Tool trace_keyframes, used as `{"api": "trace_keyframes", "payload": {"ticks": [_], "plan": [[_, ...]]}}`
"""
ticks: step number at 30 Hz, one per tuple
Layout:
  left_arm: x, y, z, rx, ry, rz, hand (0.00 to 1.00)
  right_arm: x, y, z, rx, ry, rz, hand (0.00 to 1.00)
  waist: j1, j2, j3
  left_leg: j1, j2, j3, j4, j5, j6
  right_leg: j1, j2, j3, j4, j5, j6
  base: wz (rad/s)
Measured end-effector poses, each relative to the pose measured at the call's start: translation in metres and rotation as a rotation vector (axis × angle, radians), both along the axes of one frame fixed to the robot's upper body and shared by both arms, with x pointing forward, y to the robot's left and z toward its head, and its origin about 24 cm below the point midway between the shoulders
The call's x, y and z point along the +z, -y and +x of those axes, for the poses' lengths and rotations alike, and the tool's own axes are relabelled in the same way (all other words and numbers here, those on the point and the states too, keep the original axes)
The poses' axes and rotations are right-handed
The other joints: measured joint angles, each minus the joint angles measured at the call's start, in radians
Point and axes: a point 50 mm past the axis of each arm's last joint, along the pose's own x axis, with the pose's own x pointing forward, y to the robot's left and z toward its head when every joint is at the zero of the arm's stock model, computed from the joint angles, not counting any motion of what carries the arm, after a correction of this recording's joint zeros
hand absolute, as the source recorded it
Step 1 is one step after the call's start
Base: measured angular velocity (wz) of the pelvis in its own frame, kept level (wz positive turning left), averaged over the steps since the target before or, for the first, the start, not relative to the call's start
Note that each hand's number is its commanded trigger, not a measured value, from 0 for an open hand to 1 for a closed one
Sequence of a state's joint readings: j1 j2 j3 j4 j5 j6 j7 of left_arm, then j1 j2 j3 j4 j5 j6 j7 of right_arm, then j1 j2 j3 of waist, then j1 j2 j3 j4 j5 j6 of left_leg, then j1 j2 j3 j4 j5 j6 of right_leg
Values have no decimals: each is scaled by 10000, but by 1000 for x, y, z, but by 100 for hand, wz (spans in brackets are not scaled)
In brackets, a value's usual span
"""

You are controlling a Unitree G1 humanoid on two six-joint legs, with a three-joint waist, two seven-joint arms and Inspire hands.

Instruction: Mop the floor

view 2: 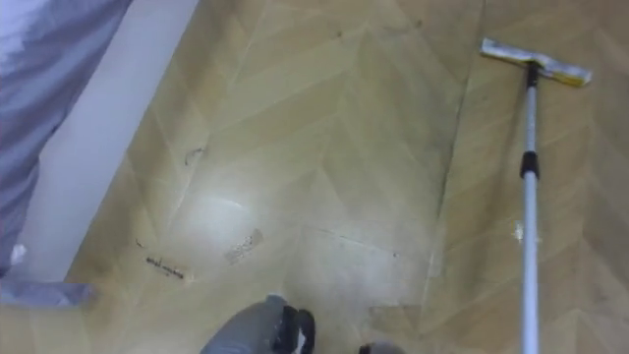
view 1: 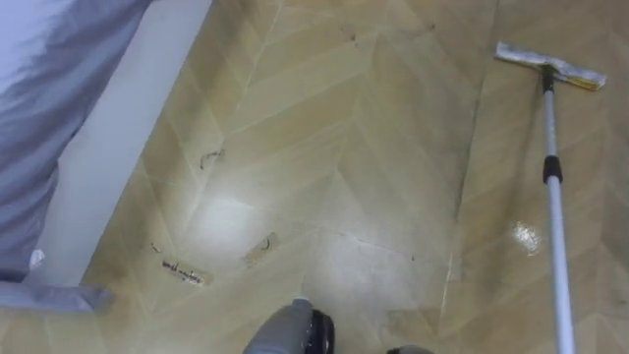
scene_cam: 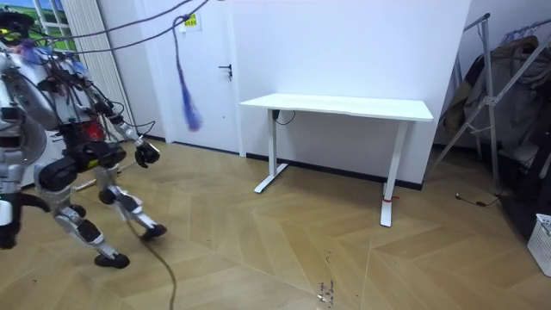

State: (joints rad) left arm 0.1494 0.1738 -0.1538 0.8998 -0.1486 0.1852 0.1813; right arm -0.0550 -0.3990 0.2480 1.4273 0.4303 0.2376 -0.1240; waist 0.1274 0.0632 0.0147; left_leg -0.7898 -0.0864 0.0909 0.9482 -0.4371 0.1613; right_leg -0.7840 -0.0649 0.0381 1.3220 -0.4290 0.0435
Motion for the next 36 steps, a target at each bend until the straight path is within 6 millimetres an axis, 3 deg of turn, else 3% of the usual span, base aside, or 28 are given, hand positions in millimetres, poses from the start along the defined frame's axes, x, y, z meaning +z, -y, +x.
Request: {"api": "trace_keyframes", "payload": {"ticks": [3,5,7,9,10,11,12,14,15,17,18,19,20,21,22,23,24,25,26,27,28,29,32,34,36], "plan": [[1,-1,3,-27,106,154,0,-10,-19,-17,-73,-357,130,100,-242,123,-11,472,-163,-7,-137,-261,26,-1184,85,-271,-1432,18,-70,-10],[0,3,1,22,-38,155,0,-18,-37,-22,-52,-447,432,100,-383,98,-10,1108,-290,-305,-97,-787,-139,-1185,166,-678,-3411,327,-512,-10],[-1,7,1,77,-77,94,0,-23,-49,-27,-140,-531,642,100,-487,31,24,1430,-329,-477,303,-1284,-340,-941,125,-854,-3259,629,-944,19],[-3,12,-3,297,-231,-97,0,-24,-53,-16,-173,-246,762,100,-446,-23,44,1514,-213,-598,1135,-1432,-667,-607,191,-1001,-2775,11,-1238,11],[-4,13,-5,302,-289,-95,0,-23,-51,-10,-179,-136,743,100,-403,-28,44,1439,-105,-567,1508,-1350,-822,-536,264,-1030,-2702,-116,-1265,-8],[-5,12,-10,376,-446,10,0,-20,-48,3,-150,69,711,100,-312,-95,47,1262,111,-479,2297,-1032,-1316,-397,407,-1039,-2550,-343,-1363,-17],[-5,11,-14,445,-530,39,0,-18,-46,12,-106,228,697,100,-244,-164,72,1137,214,-462,2690,-821,-1447,-311,510,-1019,-2515,-435,-1396,-36],[-4,5,-28,842,-722,34,0,-10,-41,50,166,1052,736,100,140,-463,25,437,498,-355,4185,606,-1760,-120,811,-821,-2363,-759,-1567,-36],[-4,4,-31,902,-733,48,0,-7,-40,61,247,1319,788,100,174,-541,40,224,545,-359,4441,838,-1798,-74,889,-761,-2363,-826,-1567,-5],[-2,-3,-35,962,-752,171,0,5,-37,98,342,2307,979,100,370,-868,220,-802,752,-354,3982,758,-1689,232,1025,-675,-2408,-970,-1557,-9],[-3,-4,-37,938,-805,186,0,8,-37,103,366,2489,1008,100,515,-942,253,-999,757,-373,3502,756,-1685,340,1029,-677,-2436,-1005,-1610,-27],[-3,-4,-43,963,-939,138,0,11,-36,113,456,2835,1050,100,650,-1007,238,-1306,791,-438,2214,771,-1707,588,1032,-678,-2525,-1167,-1617,-13],[-3,-3,-47,951,-1026,29,0,13,-34,114,524,2946,1089,100,680,-1048,256,-1450,794,-431,830,877,-1739,952,1040,-680,-2651,-1389,-1562,0],[-3,-3,-46,928,-982,-37,0,12,-33,112,521,2905,1109,100,674,-1033,245,-1468,836,-431,204,1001,-1690,1164,1028,-682,-2716,-1521,-1507,7],[-4,-4,-50,938,-1104,-111,0,8,-34,103,522,2663,1211,100,685,-1057,188,-1394,883,-282,-201,1597,-1455,1609,924,-686,-2894,-1759,-1426,22],[-4,-4,-53,908,-1194,-254,0,3,-32,86,408,2297,1311,100,562,-994,47,-1160,897,-80,-262,1660,-1151,2002,808,-755,-3172,-1922,-1235,32],[-4,-3,-51,867,-1157,-329,0,2,-30,78,354,2098,1280,100,508,-1010,23,-1017,867,39,-268,1618,-998,2206,703,-803,-3260,-1966,-1143,46],[-5,1,-43,669,-1011,-498,0,-1,-23,59,219,1629,1147,100,460,-914,50,-749,749,219,-231,1392,-555,2430,494,-826,-3205,-2004,-1036,44],[-5,4,-35,504,-846,-553,0,-2,-16,38,98,1109,951,100,358,-840,63,-485,453,297,-219,1181,-334,2411,185,-818,-2590,-1758,-581,41],[-5,6,-31,372,-768,-544,0,-3,-12,27,21,828,823,100,295,-771,56,-355,314,319,-204,1041,-239,2372,56,-804,-2233,-1565,-368,36],[-4,6,-25,97,-616,-437,0,-4,-8,4,-95,263,602,100,230,-596,-18,-174,114,301,-166,775,-118,2134,-21,-706,-1476,-990,-123,26],[-2,5,-19,-97,-380,-277,0,-5,-8,-13,-192,-155,475,100,103,-424,-98,-66,-8,226,-162,553,-27,1733,-1,-562,-762,-400,-76,17],[1,2,-4,-154,12,86,0,-12,-23,-31,-319,-609,531,100,-154,-168,-60,251,-168,-12,-459,358,-7,397,25,-385,-634,-329,-108,2],[0,5,-3,-172,29,85,0,-16,-31,-34,-339,-663,625,100,-435,-90,-29,571,-168,-123,-772,329,-51,-197,8,-372,-1908,-300,-112,0],[-1,10,-4,-156,-31,4,0,-19,-39,-35,-268,-679,753,100,-538,-67,-33,968,-155,-206,-1059,251,-175,-451,-15,-293,-3779,86,-237,4]]}}
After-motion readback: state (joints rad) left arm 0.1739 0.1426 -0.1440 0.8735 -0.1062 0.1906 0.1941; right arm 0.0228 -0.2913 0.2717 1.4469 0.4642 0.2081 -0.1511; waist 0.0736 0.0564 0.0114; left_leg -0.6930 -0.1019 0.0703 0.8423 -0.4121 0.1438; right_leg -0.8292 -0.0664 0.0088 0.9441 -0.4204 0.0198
